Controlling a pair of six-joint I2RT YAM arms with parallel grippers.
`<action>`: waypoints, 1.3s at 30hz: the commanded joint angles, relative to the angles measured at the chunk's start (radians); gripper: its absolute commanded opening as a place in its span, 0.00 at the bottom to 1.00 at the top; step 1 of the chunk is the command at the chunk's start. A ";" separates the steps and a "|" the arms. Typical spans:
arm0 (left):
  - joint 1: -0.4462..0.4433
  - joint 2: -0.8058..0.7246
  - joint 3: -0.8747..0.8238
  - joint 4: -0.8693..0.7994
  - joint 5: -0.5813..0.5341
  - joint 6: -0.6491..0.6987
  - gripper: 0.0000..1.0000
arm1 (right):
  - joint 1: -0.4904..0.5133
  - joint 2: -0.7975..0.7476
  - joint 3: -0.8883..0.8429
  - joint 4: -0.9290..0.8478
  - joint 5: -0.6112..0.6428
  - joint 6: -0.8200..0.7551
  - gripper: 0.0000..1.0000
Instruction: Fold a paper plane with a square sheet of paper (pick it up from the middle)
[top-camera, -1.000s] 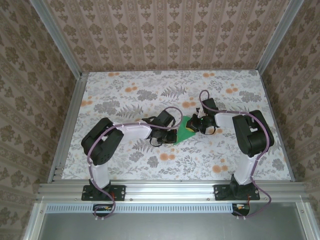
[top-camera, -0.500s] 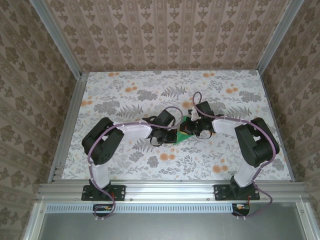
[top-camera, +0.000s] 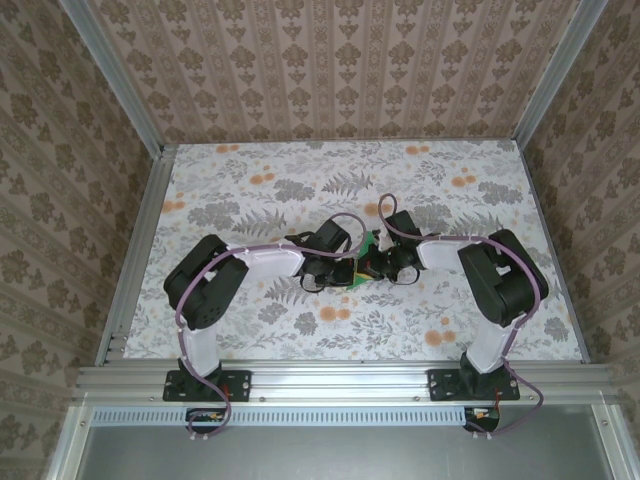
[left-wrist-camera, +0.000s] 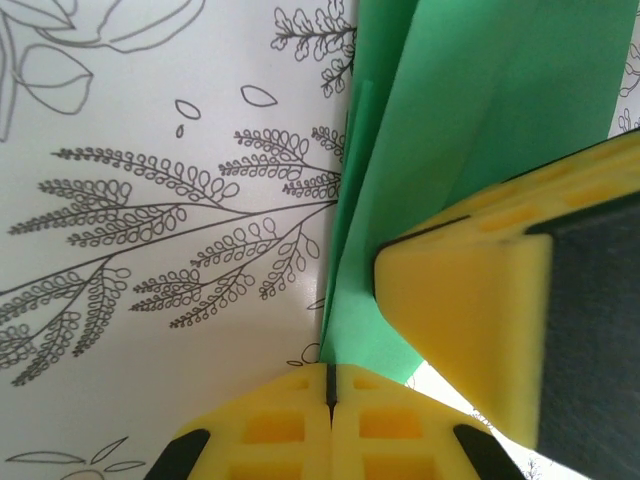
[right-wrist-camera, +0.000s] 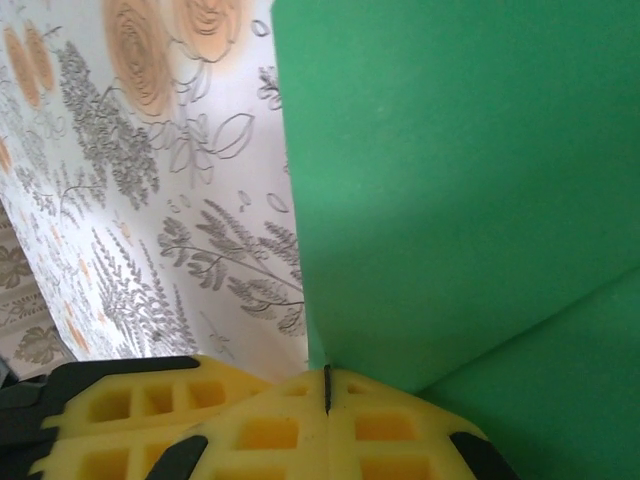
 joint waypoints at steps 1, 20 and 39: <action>-0.005 0.017 0.004 -0.050 -0.006 0.000 0.02 | 0.006 0.026 -0.008 -0.018 0.022 0.005 0.05; 0.023 -0.004 -0.057 0.179 0.083 -0.037 0.09 | -0.003 0.047 -0.014 -0.013 0.039 0.001 0.04; -0.019 0.054 -0.025 -0.212 -0.033 0.020 0.04 | -0.107 0.087 0.019 0.037 0.027 -0.052 0.04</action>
